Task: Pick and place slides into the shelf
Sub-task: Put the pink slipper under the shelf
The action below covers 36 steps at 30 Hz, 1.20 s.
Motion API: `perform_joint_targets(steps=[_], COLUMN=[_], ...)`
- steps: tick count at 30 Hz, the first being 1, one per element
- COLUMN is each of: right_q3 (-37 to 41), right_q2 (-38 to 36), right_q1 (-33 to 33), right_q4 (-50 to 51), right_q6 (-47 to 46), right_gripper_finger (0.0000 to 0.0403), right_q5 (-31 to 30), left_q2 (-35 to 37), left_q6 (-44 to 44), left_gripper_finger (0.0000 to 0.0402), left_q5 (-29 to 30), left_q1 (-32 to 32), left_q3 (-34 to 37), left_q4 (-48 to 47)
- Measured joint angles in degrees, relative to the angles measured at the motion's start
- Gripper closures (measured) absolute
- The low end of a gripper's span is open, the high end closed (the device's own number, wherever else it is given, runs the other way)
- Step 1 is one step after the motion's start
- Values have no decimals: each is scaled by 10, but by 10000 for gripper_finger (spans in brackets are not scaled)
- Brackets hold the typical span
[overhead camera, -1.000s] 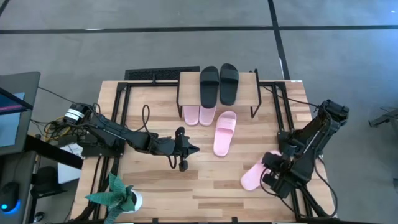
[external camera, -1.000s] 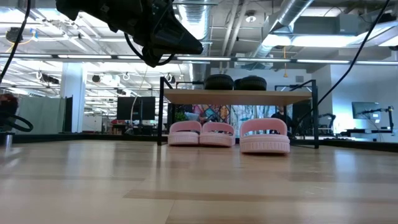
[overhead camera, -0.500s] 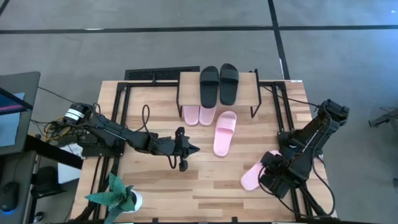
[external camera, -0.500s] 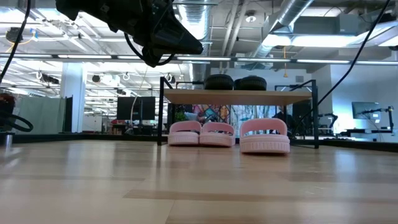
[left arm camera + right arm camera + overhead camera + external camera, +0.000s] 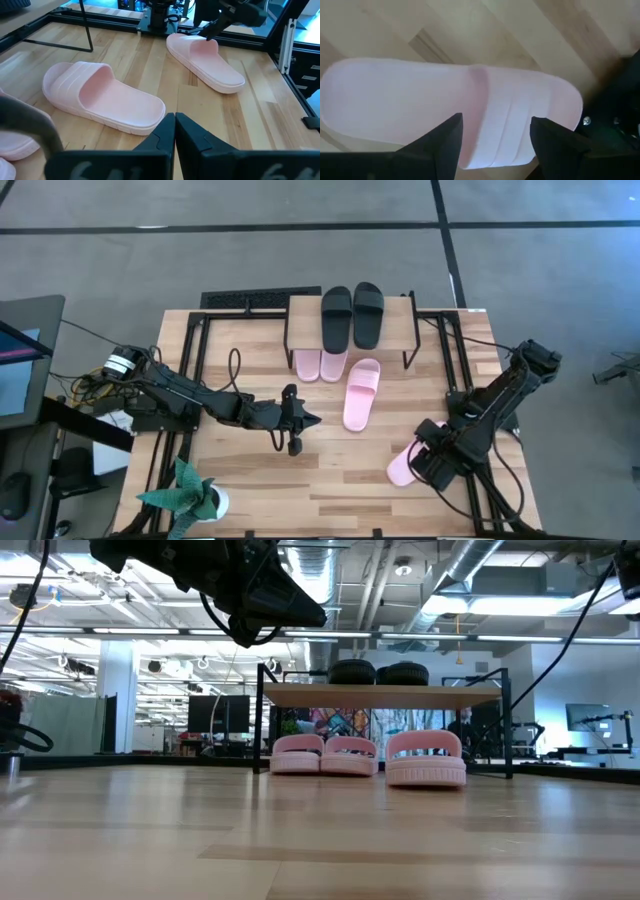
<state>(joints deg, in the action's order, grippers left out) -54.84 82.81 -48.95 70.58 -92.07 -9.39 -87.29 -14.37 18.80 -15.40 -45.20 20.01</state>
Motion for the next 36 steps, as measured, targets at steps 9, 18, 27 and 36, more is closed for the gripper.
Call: perform_joint_targets(steps=[9, 18, 27, 36], right_q3=[37, 36, 36, 37], right_q2=[0, 0, 0, 0], right_q1=[7, 7, 6, 6], right_q4=[-8, 2, -33, -36], right_q6=[-29, -39, -23, -24], right_gripper_finger=[194, 258, 388, 400], right_q5=[48, 64, 79, 79], left_q2=[0, 0, 0, 0], left_q6=[2, 12, 13, 13], left_gripper_finger=[401, 401, 401, 401], left_q5=[-1, -2, -4, -4], left_q1=[0, 0, 0, 0], left_q3=[0, 0, 0, 0], left_q4=[0, 0, 0, 0])
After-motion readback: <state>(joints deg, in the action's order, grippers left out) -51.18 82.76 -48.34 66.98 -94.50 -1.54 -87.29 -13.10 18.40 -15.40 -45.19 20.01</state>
